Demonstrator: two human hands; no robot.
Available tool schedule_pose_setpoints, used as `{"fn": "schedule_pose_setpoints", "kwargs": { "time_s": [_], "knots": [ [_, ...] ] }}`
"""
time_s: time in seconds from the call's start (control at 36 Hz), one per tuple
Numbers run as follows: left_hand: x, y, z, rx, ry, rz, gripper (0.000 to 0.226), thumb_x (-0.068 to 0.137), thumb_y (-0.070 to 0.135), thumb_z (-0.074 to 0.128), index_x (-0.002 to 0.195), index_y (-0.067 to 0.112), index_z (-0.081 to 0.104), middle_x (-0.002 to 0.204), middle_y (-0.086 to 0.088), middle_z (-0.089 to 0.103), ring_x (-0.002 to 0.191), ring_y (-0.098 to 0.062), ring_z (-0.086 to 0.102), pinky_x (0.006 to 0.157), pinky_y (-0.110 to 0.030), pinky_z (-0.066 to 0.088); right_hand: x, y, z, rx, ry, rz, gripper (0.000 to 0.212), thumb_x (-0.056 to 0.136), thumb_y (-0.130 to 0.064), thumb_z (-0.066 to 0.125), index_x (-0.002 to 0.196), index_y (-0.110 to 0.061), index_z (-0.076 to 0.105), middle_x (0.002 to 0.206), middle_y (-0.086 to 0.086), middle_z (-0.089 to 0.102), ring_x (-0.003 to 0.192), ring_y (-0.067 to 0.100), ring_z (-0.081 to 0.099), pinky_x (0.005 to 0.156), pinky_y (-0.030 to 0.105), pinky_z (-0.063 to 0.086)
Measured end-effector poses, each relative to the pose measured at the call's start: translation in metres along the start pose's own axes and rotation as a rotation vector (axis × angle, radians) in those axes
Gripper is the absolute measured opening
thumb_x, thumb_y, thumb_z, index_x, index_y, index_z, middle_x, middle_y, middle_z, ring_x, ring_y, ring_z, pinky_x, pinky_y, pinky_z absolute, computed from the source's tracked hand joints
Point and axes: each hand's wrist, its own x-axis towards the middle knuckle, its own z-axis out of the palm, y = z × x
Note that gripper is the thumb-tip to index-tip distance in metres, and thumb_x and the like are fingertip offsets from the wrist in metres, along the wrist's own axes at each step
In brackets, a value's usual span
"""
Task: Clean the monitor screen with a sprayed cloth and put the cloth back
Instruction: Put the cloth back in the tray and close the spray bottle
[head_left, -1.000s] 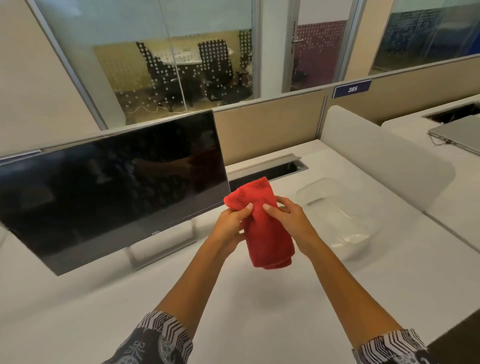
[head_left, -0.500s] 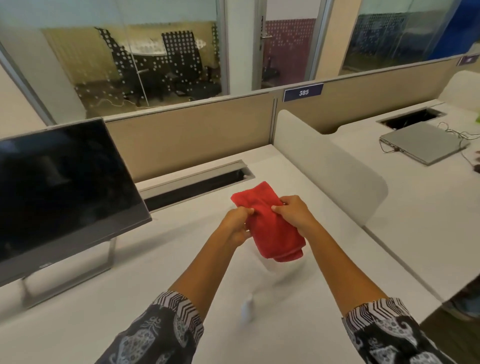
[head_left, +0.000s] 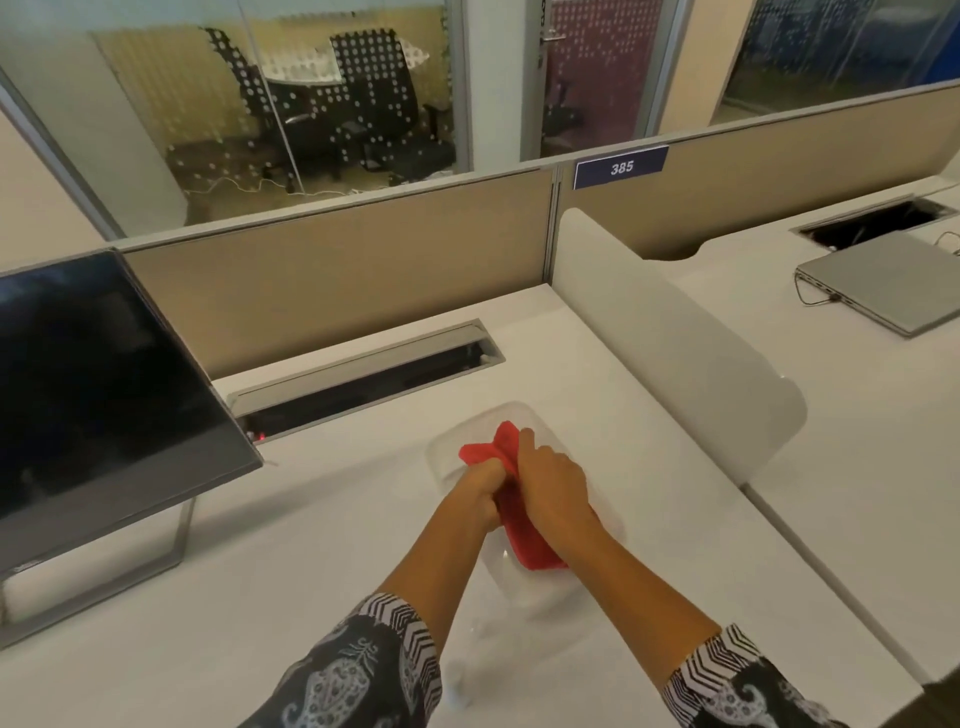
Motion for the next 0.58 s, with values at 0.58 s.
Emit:
{"fn": "schedule_pose_setpoints", "kwargs": {
  "time_s": [0.58],
  "knots": [
    [0.059,-0.003,-0.016,0.250,0.253,0.190,0.037,0.084,0.013,0.047,0.116,0.003,0.064,0.098,-0.011,0.069,0.078,-0.025,0.062,0.056,-0.029,0.049,0.006,0.010,0.049,-0.195,0.029,-0.215,0.029,0.105,-0.030,0.034,0.122,-0.017,0.055,0.132,0.008,0.053,0.121,0.025,0.046,0.101,0.036,0.039]
  ]
}}
